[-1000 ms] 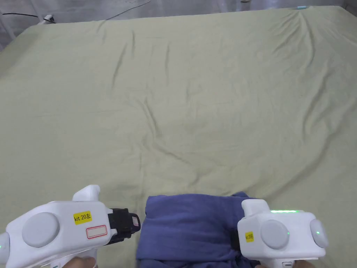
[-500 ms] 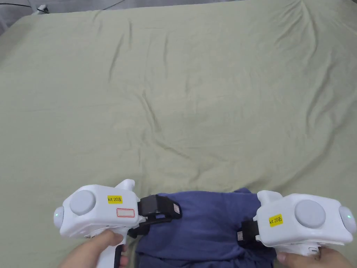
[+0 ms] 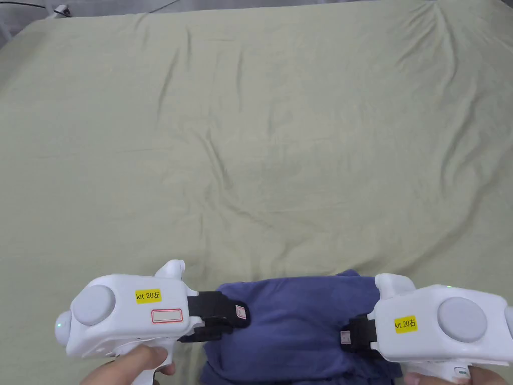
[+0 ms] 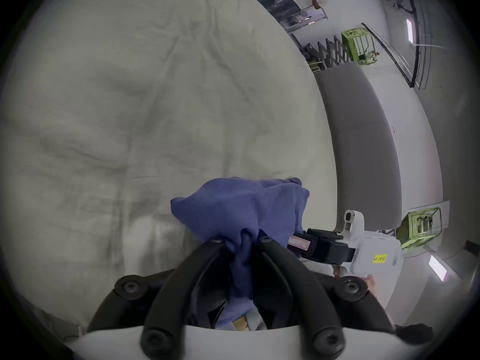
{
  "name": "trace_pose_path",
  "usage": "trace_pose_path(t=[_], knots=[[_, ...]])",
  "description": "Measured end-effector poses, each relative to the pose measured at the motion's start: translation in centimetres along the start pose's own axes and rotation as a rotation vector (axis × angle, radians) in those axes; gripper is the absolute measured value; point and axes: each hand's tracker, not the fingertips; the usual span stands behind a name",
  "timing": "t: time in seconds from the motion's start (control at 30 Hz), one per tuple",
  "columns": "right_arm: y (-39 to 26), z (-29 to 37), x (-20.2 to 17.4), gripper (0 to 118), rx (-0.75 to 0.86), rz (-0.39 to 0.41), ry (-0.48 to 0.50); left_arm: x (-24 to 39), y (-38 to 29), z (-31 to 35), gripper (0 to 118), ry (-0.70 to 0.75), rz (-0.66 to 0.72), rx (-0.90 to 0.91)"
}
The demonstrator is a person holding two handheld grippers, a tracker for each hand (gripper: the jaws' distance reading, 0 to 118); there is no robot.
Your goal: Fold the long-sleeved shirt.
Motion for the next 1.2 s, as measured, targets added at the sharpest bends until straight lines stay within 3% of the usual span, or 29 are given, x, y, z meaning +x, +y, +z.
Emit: trace_pose_path(t=[0.07,0.2,0.37,0.6,0.77,0.87,0.9,0.93,0.97,1.0,1.03,1.2], knots=[[0.0,1.7,-1.8,0,0.062,0.044,0.036,0.6,-0.1,1.5,7,-0.004,-0.023,0.015],[0.2,3.9,-6.6,0,0.157,0.154,-0.025,0.6,-0.1,5.1,7,0.021,-0.042,0.052],[0.6,2.0,-13.4,0,0.131,0.156,0.026,-2.7,1.3,11.1,7,0.142,-0.009,0.112],[-1.0,0.0,-24.2,0,0.091,0.266,0.211,-10.6,4.9,22.4,7,0.455,0.024,0.149],[-1.9,-1.3,-29.4,0,0.059,0.376,0.248,-15.2,7.5,26.6,7,0.717,-0.009,0.134],[-1.8,-1.9,-31.7,0,0.071,0.402,0.249,-18.2,8.5,27.8,8,0.798,0.054,0.134],[-1.8,-2.0,-32.2,0,0.070,0.407,0.262,-19.1,8.8,27.9,13,0.837,0.066,0.133],[-1.7,-2.0,-32.4,0,0.069,0.403,0.270,-19.4,8.7,27.8,33,0.859,0.060,0.132],[-1.7,-2.0,-32.6,0,0.068,0.401,0.274,-19.6,8.5,27.9,82,0.864,0.056,0.151],[-1.5,-1.9,-32.6,0,0.068,0.407,0.277,-19.5,8.3,27.9,111,0.873,0.061,0.170],[-1.5,-1.8,-32.4,0,0.069,0.410,0.275,-18.9,7.8,27.7,118,0.867,0.060,0.175],[-1.1,-0.5,-30.6,0,0.087,0.392,0.262,-15.6,6.6,27.4,117,0.976,-0.066,0.199]])
